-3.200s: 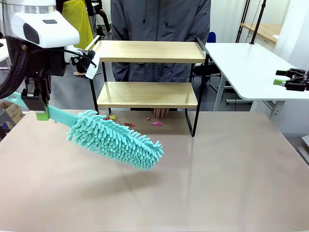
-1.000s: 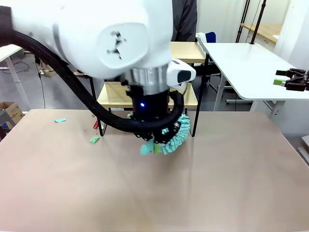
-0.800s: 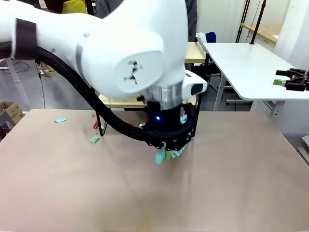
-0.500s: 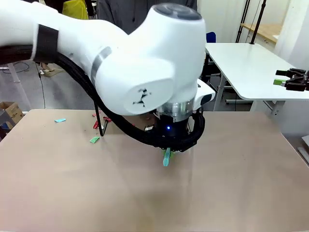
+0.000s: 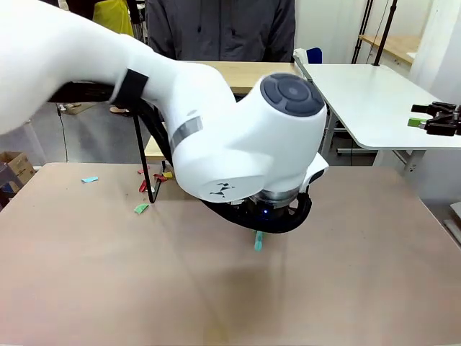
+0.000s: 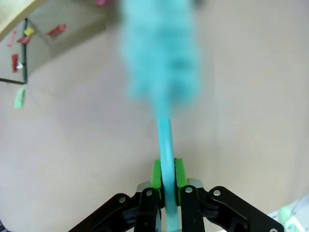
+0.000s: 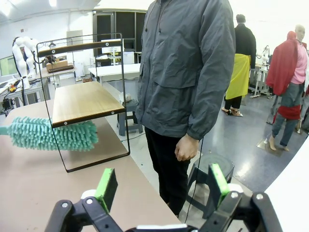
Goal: Clean the shelf.
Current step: Clean the specific section of the Shelf indicated by the human with the Duster.
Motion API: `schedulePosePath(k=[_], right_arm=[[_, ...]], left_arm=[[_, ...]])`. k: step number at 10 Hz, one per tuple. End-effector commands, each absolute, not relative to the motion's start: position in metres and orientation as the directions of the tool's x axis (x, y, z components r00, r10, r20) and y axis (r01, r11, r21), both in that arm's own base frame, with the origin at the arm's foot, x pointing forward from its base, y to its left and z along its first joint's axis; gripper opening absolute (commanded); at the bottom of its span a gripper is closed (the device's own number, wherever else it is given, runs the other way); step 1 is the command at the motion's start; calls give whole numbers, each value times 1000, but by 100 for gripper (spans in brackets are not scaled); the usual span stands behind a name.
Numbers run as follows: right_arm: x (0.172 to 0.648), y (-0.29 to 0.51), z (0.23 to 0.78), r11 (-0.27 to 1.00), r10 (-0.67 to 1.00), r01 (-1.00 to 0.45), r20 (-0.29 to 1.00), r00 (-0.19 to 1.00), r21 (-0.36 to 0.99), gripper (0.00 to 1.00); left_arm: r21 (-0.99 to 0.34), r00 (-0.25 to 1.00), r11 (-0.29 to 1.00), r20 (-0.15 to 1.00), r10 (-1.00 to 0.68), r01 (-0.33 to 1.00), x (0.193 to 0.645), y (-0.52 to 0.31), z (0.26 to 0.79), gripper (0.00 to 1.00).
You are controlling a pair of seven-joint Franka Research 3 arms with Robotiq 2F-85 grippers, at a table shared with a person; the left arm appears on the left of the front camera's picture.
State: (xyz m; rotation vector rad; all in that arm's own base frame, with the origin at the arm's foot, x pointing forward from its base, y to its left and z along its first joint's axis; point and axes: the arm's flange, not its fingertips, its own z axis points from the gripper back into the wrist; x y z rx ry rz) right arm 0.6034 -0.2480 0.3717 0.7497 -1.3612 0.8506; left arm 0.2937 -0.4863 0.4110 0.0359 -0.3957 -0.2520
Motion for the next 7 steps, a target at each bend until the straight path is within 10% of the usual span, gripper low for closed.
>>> schedulePosePath(k=[1,7], right_arm=[[604,-247,374,505,83,-863,996,11,-32,100],[604,-247,374,505,83,-863,996,11,-32,100]], left_arm=[[69,883,982,430,-190,178,305,-507,400,13],[-12,923,990,364,-125,139,322,-522,357,13]])
